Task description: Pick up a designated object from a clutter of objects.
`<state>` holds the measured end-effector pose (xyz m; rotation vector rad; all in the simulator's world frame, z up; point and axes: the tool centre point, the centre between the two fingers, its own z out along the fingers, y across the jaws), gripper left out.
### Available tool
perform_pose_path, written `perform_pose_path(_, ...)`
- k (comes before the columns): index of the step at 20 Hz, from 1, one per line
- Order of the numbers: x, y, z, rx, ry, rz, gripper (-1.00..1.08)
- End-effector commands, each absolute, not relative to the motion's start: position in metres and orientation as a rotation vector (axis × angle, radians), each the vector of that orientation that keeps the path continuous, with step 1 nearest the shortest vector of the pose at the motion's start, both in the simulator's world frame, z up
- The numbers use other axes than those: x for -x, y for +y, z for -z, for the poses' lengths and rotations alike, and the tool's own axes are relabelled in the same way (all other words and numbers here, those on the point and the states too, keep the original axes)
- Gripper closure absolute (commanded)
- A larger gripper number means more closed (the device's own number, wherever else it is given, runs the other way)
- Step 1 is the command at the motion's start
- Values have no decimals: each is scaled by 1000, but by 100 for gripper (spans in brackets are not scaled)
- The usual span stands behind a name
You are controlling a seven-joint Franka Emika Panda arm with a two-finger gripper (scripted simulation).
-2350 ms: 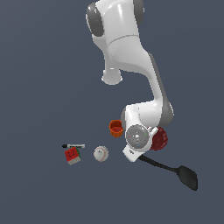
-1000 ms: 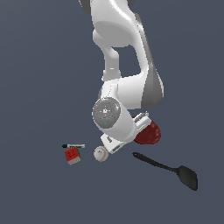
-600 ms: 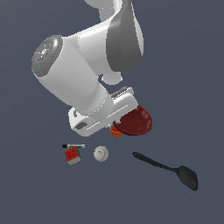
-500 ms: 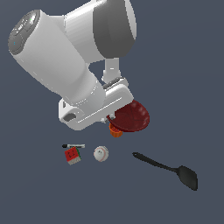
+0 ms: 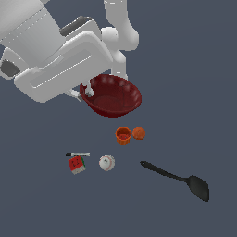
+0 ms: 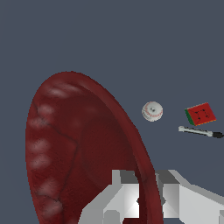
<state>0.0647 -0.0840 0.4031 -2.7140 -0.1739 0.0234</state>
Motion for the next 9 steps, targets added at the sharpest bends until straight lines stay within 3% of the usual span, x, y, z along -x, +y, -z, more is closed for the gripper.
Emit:
perform_pose_path(1,-61,-95,-421,2717,-134,-14,108)
perform_pose_path(9,-57,-109,-443,2720,-85,-2,108)
